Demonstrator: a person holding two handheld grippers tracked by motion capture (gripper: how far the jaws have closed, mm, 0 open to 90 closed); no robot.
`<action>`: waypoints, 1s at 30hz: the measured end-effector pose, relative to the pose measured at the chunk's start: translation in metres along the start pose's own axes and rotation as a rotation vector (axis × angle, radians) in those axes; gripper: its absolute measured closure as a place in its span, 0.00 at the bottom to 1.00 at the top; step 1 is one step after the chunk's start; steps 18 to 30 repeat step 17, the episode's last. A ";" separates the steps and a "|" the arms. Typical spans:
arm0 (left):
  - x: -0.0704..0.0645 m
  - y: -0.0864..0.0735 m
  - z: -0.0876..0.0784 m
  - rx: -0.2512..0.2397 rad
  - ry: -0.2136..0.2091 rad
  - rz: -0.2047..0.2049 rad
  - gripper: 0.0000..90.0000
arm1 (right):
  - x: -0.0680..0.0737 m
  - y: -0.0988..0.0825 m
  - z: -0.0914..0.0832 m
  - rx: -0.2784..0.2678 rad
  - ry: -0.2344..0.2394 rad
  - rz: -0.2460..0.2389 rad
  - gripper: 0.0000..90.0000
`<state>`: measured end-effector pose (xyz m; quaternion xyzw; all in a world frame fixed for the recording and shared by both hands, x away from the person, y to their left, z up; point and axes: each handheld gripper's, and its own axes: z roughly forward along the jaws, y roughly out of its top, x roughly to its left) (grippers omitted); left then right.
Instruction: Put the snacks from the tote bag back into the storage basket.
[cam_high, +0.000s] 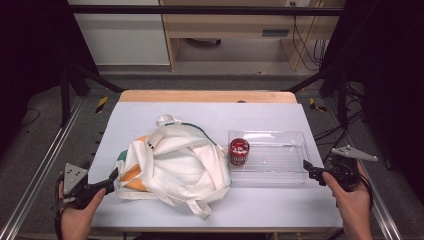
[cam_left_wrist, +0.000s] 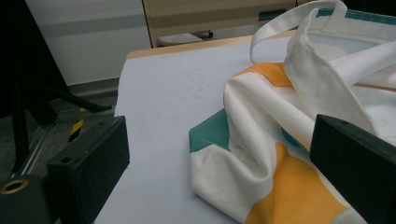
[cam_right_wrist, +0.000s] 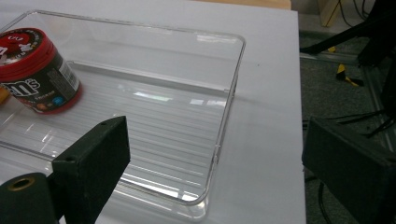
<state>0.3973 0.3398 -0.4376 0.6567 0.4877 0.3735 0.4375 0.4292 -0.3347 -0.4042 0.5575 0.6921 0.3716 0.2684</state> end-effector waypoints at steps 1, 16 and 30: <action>0.000 0.000 0.000 0.001 0.000 -0.001 0.05 | 0.000 -0.001 0.002 0.002 0.003 0.011 0.09; -0.002 -0.001 0.002 0.008 -0.004 0.007 0.05 | 0.001 -0.014 0.020 0.033 0.010 0.054 0.08; -0.002 -0.001 0.003 0.008 -0.004 0.008 0.05 | 0.001 -0.014 0.020 0.035 0.007 0.054 0.08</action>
